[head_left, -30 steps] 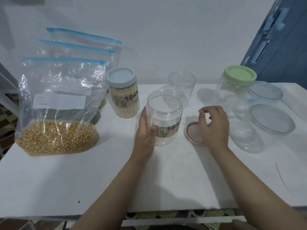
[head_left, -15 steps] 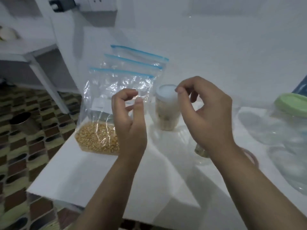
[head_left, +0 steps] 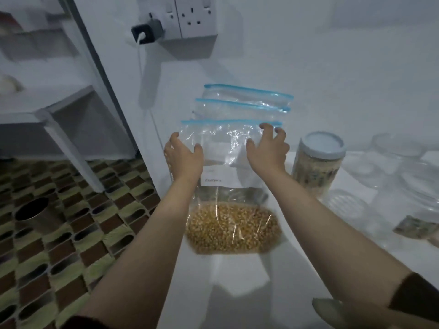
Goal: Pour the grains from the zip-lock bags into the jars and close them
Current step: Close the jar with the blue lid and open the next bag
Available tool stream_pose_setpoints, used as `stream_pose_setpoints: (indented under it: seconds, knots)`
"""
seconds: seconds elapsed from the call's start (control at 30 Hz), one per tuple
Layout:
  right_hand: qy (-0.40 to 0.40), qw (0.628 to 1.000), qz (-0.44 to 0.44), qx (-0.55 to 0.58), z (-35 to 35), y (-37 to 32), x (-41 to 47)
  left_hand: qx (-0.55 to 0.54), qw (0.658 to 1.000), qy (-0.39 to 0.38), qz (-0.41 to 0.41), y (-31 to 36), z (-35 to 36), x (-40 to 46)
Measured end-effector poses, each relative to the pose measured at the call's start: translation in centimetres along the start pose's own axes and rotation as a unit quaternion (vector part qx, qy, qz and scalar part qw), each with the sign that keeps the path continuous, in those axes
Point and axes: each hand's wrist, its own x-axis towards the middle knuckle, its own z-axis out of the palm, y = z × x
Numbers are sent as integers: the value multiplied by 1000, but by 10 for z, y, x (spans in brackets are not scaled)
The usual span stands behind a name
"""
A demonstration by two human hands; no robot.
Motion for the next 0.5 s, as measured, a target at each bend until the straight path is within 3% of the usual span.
stream_pose_setpoints:
  seconds: [0.1, 0.3, 0.4, 0.5]
  knots:
    - [2, 997, 67, 25, 8, 6, -4, -66, 995, -68, -17, -13, -3, 7]
    - [70, 981, 108, 147, 3, 8, -1, -61, 994, -1, 88, -20, -6, -4]
    - [41, 985, 138, 92, 2, 14, 3, -39, 988, 30, 149, -20, -6, -15]
    - [31, 986, 149, 68, 6, 19, 3, -87, 983, 31, 160, -19, -9, -27]
